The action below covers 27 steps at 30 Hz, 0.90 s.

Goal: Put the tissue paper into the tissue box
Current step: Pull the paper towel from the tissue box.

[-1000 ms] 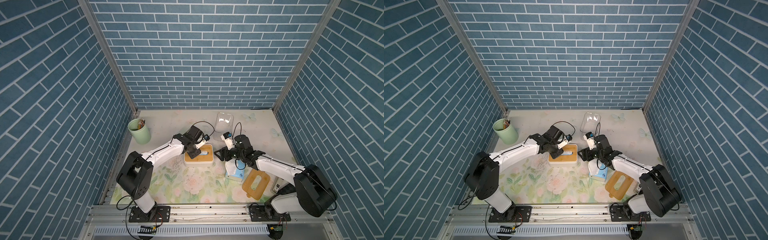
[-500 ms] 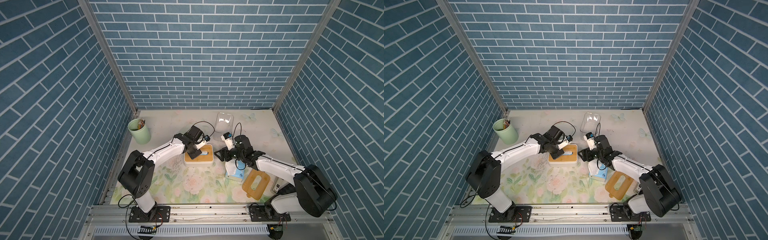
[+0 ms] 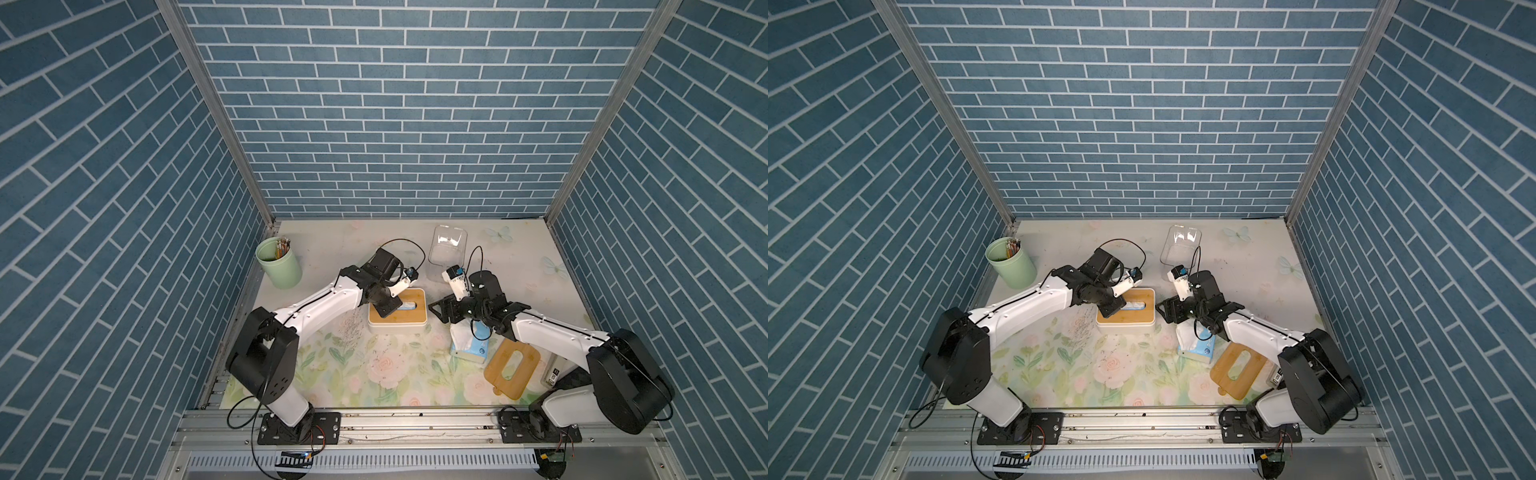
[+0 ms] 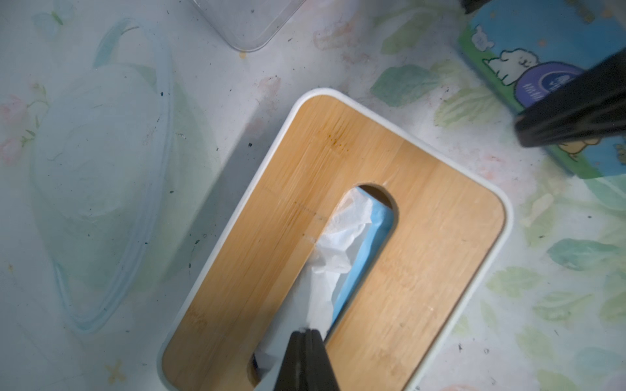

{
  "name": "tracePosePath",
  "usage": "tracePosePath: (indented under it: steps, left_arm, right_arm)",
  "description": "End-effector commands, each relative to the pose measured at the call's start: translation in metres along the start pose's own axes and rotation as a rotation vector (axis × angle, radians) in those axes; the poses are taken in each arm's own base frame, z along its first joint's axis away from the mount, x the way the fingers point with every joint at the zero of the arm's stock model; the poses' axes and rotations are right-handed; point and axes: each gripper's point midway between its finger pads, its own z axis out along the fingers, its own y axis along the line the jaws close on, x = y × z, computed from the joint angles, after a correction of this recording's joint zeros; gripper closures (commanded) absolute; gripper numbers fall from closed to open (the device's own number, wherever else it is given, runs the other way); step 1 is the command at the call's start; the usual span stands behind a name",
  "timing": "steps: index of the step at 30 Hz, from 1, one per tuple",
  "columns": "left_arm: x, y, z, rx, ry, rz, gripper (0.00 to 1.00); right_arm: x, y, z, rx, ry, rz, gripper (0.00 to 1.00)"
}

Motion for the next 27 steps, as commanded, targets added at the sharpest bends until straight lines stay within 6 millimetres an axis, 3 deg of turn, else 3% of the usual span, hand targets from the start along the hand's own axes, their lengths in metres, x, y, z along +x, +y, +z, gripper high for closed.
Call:
tracePosePath:
  steps: [1,6,9,11,16,22,27]
  left_arm:
    - [-0.003,-0.003,-0.009,0.022,-0.029,0.011,1.00]
    - [-0.003,0.012,-0.008,-0.030,-0.017,-0.014,0.97]
    - [-0.006,0.018,-0.003,-0.042,-0.003,-0.037,0.74]
    - [-0.009,0.018,0.001,-0.031,0.002,-0.050,0.65]
    - [-0.009,0.015,0.013,0.002,0.020,-0.072,0.59]
    - [-0.001,0.005,0.021,0.050,0.045,-0.071,0.67]
    - [0.003,0.003,0.025,0.065,0.070,-0.073,0.94]
  right_arm:
    - [0.001,-0.002,0.003,-0.001,0.001,0.002,0.25]
    - [0.002,-0.002,0.002,0.002,0.002,0.002,0.25]
    - [0.001,-0.003,0.002,0.003,0.000,0.002,0.25]
    - [0.001,-0.003,0.002,0.003,-0.001,0.002,0.25]
    - [0.001,-0.003,0.002,0.002,0.000,0.004,0.25]
    - [0.005,-0.005,0.005,0.007,0.010,0.007,0.25]
    - [0.001,-0.007,0.006,0.008,0.011,0.010,0.25]
